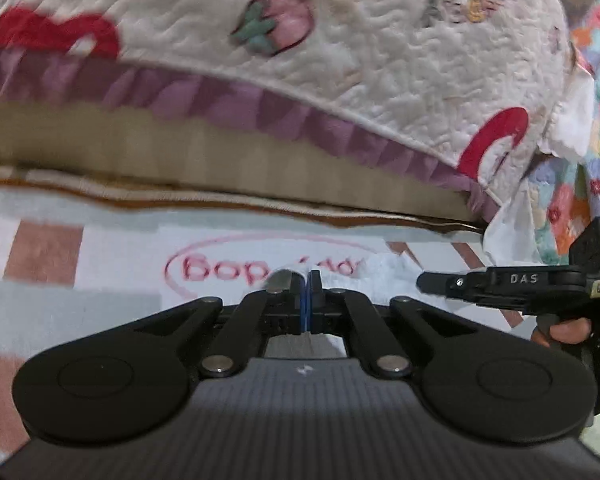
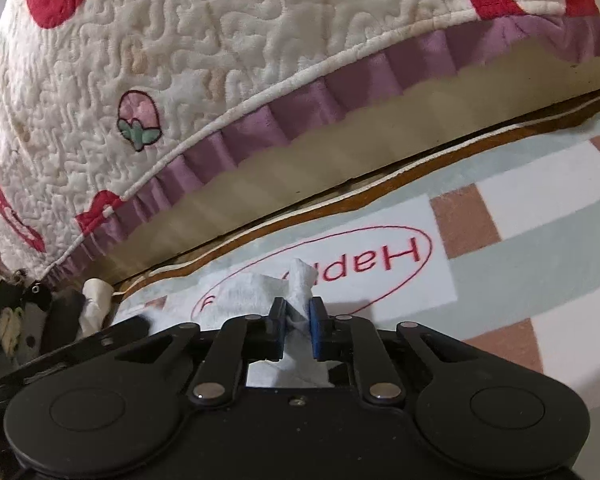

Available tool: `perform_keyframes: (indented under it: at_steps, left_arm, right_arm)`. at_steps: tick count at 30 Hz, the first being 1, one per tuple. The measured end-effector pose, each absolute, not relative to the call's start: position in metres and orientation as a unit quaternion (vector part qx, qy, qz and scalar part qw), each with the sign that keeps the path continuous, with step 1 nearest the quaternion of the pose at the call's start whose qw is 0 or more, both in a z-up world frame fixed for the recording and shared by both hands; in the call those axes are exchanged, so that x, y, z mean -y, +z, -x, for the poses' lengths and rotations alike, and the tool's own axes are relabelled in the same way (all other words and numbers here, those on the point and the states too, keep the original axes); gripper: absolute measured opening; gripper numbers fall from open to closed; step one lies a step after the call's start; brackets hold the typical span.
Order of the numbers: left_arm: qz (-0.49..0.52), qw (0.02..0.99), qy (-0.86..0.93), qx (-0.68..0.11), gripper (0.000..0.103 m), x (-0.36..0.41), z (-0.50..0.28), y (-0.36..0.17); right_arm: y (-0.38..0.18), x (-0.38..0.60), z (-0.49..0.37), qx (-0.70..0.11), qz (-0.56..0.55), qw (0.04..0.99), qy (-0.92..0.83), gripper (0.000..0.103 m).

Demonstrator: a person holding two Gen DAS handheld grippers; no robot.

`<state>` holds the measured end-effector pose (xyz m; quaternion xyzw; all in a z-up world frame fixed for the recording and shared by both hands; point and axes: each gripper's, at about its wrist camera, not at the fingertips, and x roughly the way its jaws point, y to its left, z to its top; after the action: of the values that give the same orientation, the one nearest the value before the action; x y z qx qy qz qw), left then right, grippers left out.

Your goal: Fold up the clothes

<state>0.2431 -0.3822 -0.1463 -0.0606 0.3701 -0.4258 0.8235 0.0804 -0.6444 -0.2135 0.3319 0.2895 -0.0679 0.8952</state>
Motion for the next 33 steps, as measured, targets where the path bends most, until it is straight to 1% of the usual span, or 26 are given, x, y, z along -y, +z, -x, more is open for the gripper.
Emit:
perform_keyframes:
  at_steps: [5, 9, 10, 11, 13, 15, 16, 17, 18, 20, 21, 22, 25, 28, 31, 33]
  left_arm:
    - [0.026, 0.838, -0.395, -0.376, 0.000, 0.383, -0.249, -0.162]
    - [-0.005, 0.841, -0.386, -0.379, 0.000, 0.389, -0.244, -0.173]
    - [-0.011, 0.842, -0.383, -0.380, 0.000, 0.390, -0.241, -0.175]
    - [-0.011, 0.842, -0.381, -0.383, 0.000, 0.389, -0.240, -0.177]
    - [0.014, 0.836, -0.386, -0.390, 0.000, 0.384, -0.238, -0.179]
    - [0.031, 0.831, -0.390, -0.395, 0.000, 0.380, -0.237, -0.178]
    - [0.035, 0.830, -0.391, -0.396, 0.000, 0.379, -0.237, -0.178]
    - [0.035, 0.829, -0.390, -0.398, 0.000, 0.380, -0.238, -0.179]
    - [0.035, 0.829, -0.389, -0.400, 0.000, 0.380, -0.238, -0.181]
    - [0.037, 0.828, -0.387, -0.404, 0.000, 0.381, -0.239, -0.183]
    - [0.039, 0.827, -0.386, -0.406, 0.000, 0.380, -0.239, -0.183]
    - [0.039, 0.828, -0.384, -0.406, 0.000, 0.379, -0.240, -0.184]
    - [0.034, 0.833, -0.374, -0.405, 0.000, 0.376, -0.242, -0.185]
    - [0.007, 0.848, -0.337, -0.408, 0.000, 0.369, -0.248, -0.187]
    - [0.031, 0.842, -0.348, -0.410, 0.000, 0.347, -0.250, -0.180]
    - [0.023, 0.840, -0.373, -0.393, 0.001, 0.338, -0.237, -0.168]
  right_arm:
    - [-0.214, 0.637, -0.088, -0.288, -0.319, 0.899, -0.079, 0.014]
    - [-0.211, 0.630, -0.094, -0.295, -0.271, 0.909, -0.114, 0.012]
    - [-0.211, 0.628, -0.092, -0.294, -0.266, 0.910, -0.119, 0.009]
    - [-0.213, 0.628, -0.085, -0.294, -0.280, 0.907, -0.110, 0.006]
    - [-0.216, 0.628, -0.070, -0.293, -0.308, 0.900, -0.091, 0.007]
    - [-0.220, 0.627, -0.056, -0.292, -0.336, 0.892, -0.073, 0.013]
    - [-0.221, 0.627, -0.049, -0.292, -0.349, 0.888, -0.063, 0.020]
    - [-0.223, 0.627, -0.042, -0.291, -0.363, 0.883, -0.054, 0.023]
    - [-0.225, 0.625, -0.034, -0.291, -0.369, 0.881, -0.047, 0.025]
    - [-0.232, 0.610, -0.015, -0.299, -0.340, 0.890, -0.051, 0.026]
    - [-0.236, 0.607, -0.006, -0.306, -0.348, 0.885, -0.049, 0.032]
    - [-0.240, 0.605, 0.003, -0.312, -0.356, 0.879, -0.048, 0.041]
    - [-0.253, 0.586, 0.022, -0.350, -0.354, 0.867, -0.028, 0.043]
    - [-0.252, 0.572, 0.041, -0.350, -0.354, 0.867, -0.020, 0.047]
    - [-0.254, 0.568, 0.054, -0.369, -0.347, 0.862, -0.004, 0.047]
    - [-0.253, 0.569, 0.056, -0.390, -0.340, 0.855, 0.010, 0.049]
